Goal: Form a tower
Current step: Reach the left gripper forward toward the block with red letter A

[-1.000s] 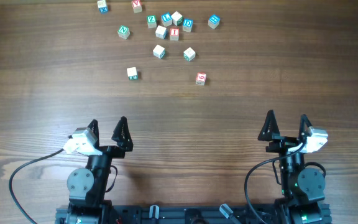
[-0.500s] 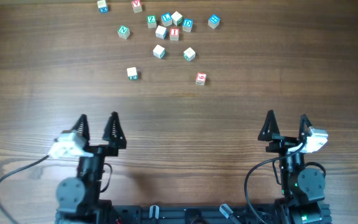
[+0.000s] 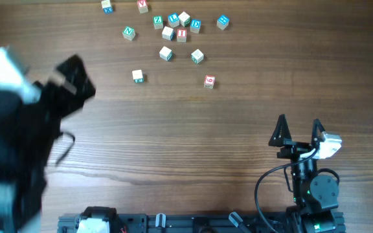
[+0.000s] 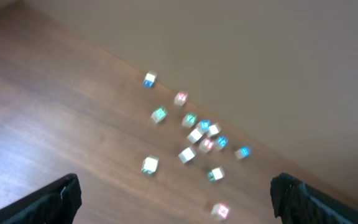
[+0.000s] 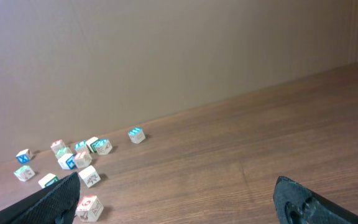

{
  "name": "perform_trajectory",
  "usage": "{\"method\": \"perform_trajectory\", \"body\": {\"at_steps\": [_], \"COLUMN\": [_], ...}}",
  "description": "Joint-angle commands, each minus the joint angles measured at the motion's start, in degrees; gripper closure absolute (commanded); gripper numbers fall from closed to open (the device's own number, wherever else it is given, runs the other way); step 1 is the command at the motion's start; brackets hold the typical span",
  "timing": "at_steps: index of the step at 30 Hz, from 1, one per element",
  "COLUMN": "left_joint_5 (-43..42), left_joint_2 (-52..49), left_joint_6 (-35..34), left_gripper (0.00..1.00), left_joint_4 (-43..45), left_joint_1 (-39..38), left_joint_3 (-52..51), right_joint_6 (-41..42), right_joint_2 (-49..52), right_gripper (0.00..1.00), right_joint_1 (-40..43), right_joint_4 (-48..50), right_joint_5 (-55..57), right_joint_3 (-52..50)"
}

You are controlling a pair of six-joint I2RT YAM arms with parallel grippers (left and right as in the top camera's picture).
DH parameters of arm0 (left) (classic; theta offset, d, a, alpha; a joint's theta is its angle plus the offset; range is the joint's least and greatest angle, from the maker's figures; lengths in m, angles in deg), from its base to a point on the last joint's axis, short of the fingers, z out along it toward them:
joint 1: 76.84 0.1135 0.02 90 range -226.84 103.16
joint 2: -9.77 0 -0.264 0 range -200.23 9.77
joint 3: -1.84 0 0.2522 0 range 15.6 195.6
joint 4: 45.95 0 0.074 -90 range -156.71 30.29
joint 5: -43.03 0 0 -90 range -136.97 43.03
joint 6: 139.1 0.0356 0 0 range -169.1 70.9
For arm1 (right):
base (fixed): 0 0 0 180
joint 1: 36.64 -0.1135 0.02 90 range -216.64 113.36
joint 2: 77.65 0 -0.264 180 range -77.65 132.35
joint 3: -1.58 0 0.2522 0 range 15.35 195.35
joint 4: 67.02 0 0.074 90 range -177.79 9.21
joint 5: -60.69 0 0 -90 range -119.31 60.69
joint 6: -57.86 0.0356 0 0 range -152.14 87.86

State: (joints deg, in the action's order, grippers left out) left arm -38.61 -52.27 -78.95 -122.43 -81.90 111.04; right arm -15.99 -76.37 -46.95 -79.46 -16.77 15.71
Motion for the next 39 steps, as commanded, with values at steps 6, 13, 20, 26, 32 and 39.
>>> {"method": "perform_trajectory", "body": {"at_steps": [6, 13, 20, 26, 32, 39], "left_joint_5": [0.2, 9.79, 16.85, 16.79, 16.61, 16.61], "left_joint_2": [-34.47, -44.68, -50.42, -52.63, -52.85, -53.07], "left_joint_6": [-0.44, -0.46, -0.44, -0.46, -0.46, -0.46], "left_gripper": [0.0, 0.0, 0.0, 0.09, 0.19, 0.31], "left_joint_4": [2.1, 6.95, 17.25, 33.9, 35.47, 29.16], "left_joint_1": [0.46, 0.96, 3.21, 7.04, 7.91, 7.98], "left_joint_3": [13.55, 13.53, 13.31, 13.31, 13.31, 13.31], "right_joint_6": [-0.96, -0.96, -0.98, -0.96, -0.96, -0.96], "right_joint_2": [-0.31, -0.31, -0.31, -0.31, -0.31, -0.31], "right_gripper": [0.0, 0.0, 0.0, 0.0, 0.0, 0.0], "right_joint_1": [0.24, 0.24, 0.24, 0.24, 0.24, 0.24], "right_joint_4": [0.26, 0.24, 0.24, 0.24, 0.24, 0.24], "right_joint_5": [0.57, 0.57, 0.57, 0.57, 0.57, 0.57], "right_joint_3": [-0.07, -0.07, -0.07, -0.07, -0.07, -0.07]}}
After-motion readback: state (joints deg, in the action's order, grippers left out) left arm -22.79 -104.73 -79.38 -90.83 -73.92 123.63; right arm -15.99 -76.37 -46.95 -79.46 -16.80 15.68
